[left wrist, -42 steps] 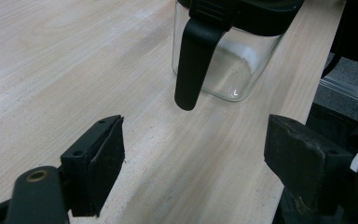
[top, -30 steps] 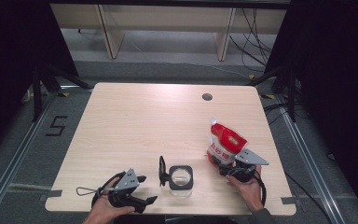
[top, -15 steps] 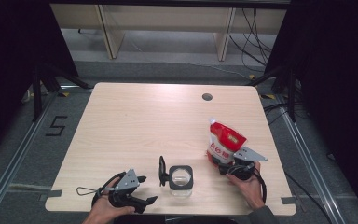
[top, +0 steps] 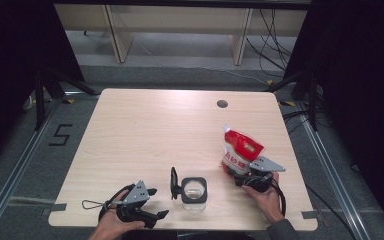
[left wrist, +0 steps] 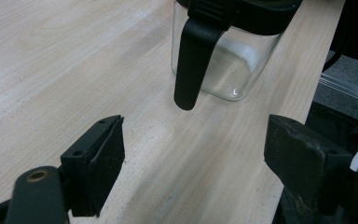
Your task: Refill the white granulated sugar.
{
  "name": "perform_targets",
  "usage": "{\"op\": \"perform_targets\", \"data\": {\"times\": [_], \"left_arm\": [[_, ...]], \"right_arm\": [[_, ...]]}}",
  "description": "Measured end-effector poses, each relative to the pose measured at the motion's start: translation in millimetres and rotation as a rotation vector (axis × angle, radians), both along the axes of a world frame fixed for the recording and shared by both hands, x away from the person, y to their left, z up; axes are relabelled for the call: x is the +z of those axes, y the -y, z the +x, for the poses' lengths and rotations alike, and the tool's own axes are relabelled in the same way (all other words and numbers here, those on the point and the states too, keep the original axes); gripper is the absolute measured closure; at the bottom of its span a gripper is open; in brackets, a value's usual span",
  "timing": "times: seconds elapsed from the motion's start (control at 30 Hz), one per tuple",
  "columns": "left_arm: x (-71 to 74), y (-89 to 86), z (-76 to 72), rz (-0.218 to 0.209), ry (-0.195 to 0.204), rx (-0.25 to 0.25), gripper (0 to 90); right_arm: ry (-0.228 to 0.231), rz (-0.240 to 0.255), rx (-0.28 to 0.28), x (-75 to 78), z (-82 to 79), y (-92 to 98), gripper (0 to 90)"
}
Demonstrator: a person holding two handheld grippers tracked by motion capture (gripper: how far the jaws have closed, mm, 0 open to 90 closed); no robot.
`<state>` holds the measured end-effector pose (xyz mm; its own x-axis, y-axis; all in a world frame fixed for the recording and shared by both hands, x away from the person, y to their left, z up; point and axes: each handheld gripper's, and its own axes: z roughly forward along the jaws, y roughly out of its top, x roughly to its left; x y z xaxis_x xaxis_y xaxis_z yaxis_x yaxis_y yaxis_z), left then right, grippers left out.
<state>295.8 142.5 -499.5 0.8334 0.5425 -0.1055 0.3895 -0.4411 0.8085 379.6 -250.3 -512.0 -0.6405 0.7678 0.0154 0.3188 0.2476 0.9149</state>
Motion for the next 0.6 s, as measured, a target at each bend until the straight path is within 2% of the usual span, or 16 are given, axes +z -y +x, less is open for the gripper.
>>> {"op": "perform_targets", "data": {"times": [0.03, 0.07, 0.1, 0.13, 0.17, 0.2, 0.23, 0.3, 0.33, 0.4, 0.47, 0.5, 0.6], "left_arm": [[0.3, -0.1, -0.2, 0.000, 0.003, 0.000, 19.7], [0.4, -0.3, -0.1, 0.002, 0.006, -0.002, 19.7], [0.3, -0.4, -0.4, 0.002, 0.009, 0.000, 19.8], [0.7, -0.9, -0.2, 0.006, 0.014, -0.001, 19.8], [0.6, -0.1, -0.5, -0.010, 0.008, 0.007, 19.8], [0.9, -0.7, 0.8, -0.007, 0.025, -0.007, 19.8], [2.0, -3.2, 1.7, 0.027, 0.029, -0.014, 19.8], [0.7, -2.0, 0.5, 0.008, 0.016, 0.005, 19.8], [0.7, -1.6, 0.3, -0.004, 0.013, 0.005, 19.9], [0.8, -1.5, 0.4, -0.005, 0.013, 0.006, 19.8], [0.3, -1.4, 0.1, -0.010, 0.013, 0.006, 19.8], [0.0, -1.3, -0.1, -0.011, 0.006, 0.012, 19.8], [0.9, -1.7, 0.0, -0.013, 0.005, 0.010, 19.9]], "right_arm": [[0.021, -0.013, 0.004, 1.0, 0.8, -0.2, 34.8], [0.008, -0.016, -0.014, 1.7, -2.5, -2.7, 35.1], [0.028, -0.030, -0.001, 2.3, -1.7, -2.3, 35.3], [0.034, -0.040, -0.001, 2.8, -3.0, -3.1, 35.5], [0.029, -0.043, -0.001, 3.3, -5.1, -4.7, 35.6], [0.034, -0.055, -0.003, 4.3, -6.9, -5.2, 35.7], [0.043, -0.059, -0.003, 4.5, -7.6, -5.1, 35.8], [0.039, -0.071, 0.004, 5.8, -10.5, -5.1, 35.9], [0.021, -0.062, -0.012, 6.1, -13.8, -6.6, 36.0], [0.051, -0.088, -0.003, 6.9, -15.3, -6.3, 36.2], [0.032, -0.081, -0.012, 7.8, -20.1, -8.3, 36.2], [0.058, -0.102, 0.005, 8.5, -19.2, -7.4, 36.3], [0.087, -0.128, -0.001, 11.0, -23.2, -8.1, 36.4]]}}
